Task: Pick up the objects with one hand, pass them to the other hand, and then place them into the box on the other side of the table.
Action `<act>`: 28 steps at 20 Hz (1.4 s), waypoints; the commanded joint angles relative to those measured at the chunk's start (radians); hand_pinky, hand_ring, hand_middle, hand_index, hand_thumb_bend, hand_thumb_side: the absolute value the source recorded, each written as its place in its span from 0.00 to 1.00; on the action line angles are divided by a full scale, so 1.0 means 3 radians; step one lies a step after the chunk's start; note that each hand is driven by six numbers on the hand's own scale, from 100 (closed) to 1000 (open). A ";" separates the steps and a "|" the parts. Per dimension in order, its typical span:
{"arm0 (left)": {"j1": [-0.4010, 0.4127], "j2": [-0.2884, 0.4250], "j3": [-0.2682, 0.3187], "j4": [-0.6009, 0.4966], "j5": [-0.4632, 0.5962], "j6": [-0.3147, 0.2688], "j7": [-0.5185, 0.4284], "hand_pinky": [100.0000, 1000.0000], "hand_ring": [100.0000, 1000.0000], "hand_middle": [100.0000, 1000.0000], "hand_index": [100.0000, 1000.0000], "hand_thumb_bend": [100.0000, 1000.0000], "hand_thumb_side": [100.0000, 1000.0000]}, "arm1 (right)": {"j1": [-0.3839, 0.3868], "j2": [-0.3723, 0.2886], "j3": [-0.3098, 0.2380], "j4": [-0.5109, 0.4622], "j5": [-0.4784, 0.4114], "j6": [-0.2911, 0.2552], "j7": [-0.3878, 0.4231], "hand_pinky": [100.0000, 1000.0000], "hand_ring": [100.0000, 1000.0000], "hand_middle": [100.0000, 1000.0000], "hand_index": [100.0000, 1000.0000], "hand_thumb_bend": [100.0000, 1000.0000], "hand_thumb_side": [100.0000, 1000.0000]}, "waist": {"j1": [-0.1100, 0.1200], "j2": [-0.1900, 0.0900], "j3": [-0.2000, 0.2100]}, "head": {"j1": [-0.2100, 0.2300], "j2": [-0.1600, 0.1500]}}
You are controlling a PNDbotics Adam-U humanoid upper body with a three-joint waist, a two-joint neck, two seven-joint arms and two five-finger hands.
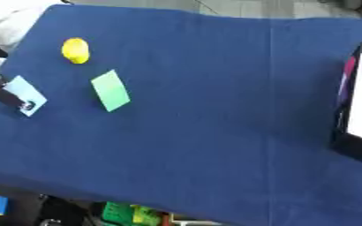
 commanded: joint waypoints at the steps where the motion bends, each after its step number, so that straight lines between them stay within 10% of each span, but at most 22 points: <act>1: -0.0024 0.0214 0.0001 -0.0224 0.0050 0.0019 -0.0016 0.90 0.84 0.66 0.60 0.02 0.16 | -0.0010 -0.0052 -0.0026 -0.0071 0.0020 0.0002 0.0002 0.90 1.00 0.87 0.92 0.00 0.60 | 0.0007 -0.0046 0.0001 | -0.0036 -0.0028; 13: 0.0089 0.0326 0.0037 -0.1626 0.0356 0.0131 0.0485 0.80 0.70 0.58 0.58 0.00 0.17 | -0.0082 -0.0095 -0.0003 -0.0071 0.0006 -0.0055 0.0041 0.90 1.00 0.87 0.92 0.00 0.59 | -0.0013 -0.0051 -0.0003 | -0.0186 -0.0056; 20: 0.0270 0.0184 0.0041 -0.2227 0.0790 -0.0331 0.1324 0.78 0.63 0.54 0.57 0.00 0.19 | -0.0298 -0.0256 0.0098 -0.0071 0.0020 -0.0215 0.0198 0.90 1.00 0.89 0.92 0.00 0.57 | -0.0037 -0.0061 -0.0015 | -0.0302 -0.0086; 28: 0.0462 -0.0114 -0.0022 -0.2678 0.0312 -0.0697 0.2161 0.74 0.59 0.53 0.56 0.00 0.13 | -0.0654 -0.0476 0.0358 -0.0071 0.0263 -0.0173 0.0637 0.90 1.00 0.93 0.93 0.00 0.45 | -0.0081 -0.0078 -0.0018 | -0.0409 -0.0113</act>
